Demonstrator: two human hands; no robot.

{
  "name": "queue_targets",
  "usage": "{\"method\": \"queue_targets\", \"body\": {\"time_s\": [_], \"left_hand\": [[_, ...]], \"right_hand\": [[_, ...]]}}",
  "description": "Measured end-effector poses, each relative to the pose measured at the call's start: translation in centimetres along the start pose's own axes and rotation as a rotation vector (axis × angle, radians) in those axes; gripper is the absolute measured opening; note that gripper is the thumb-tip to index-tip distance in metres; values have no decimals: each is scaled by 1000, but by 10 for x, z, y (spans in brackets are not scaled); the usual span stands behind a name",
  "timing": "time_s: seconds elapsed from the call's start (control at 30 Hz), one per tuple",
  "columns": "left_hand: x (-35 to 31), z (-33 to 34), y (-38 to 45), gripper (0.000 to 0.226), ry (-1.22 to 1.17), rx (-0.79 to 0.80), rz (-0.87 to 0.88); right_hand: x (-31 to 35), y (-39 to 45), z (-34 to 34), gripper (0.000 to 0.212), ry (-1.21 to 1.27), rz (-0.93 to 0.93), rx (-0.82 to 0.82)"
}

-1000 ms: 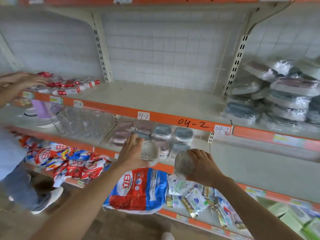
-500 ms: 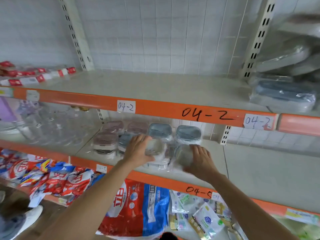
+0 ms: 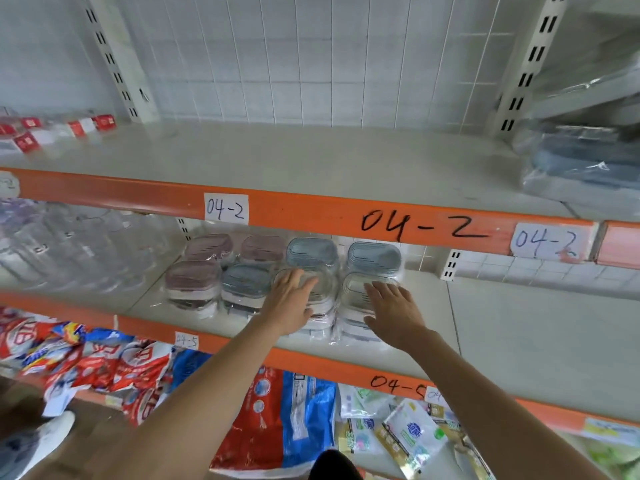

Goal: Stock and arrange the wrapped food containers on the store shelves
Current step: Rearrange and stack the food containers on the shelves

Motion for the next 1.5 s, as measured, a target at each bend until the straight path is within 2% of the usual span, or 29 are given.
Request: {"method": "queue_targets", "body": {"time_s": [0.2,0.3,0.47,0.57,0.63,0.8,1.0,1.13,1.3,1.5], "left_hand": [[-17,-50,-65,47,-104,152,83],[-24,-88,-104,32,-63,202,106],[-52,-161,-148,20,28,73,165],[-83,-203,-155,12,-67,-3,219],[-107,-228,-153,17,-133,-43,246],[-151,-274,-136,14,-262,-200,270],[-187,-280,-77,21,-288,-125,315],[-227,-301,-4,24,-271,-188,348],[-289,-333,65,24,-323,-272,422],[-311,-351,111,27,-273,-293,474]], "right_hand": [[25,-53,-54,44,-7,-71,155],[32,-90,-97,41,-20,-107,187],[34,-155,-181,43,-53,-124,119],[23,-193,-228,45,-61,-80,55],[10,-211,-255,45,-91,-46,20],[-26,-218,-307,44,-152,42,-54],[-78,-186,-317,46,-128,59,-67],[-128,-151,-356,46,-88,63,-220],[-188,-118,-410,44,-133,100,-317],[-231,-84,-441,51,-134,203,-416]]}}
Point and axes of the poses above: each hand's wrist, its own y-axis towards the middle knuckle, its own z-axis out of the palm, x = y × z, the point moved 3 cm from there along y, towards the middle knuckle, and after that the axes turned 1 degree about -y, right-handed, at the moved point
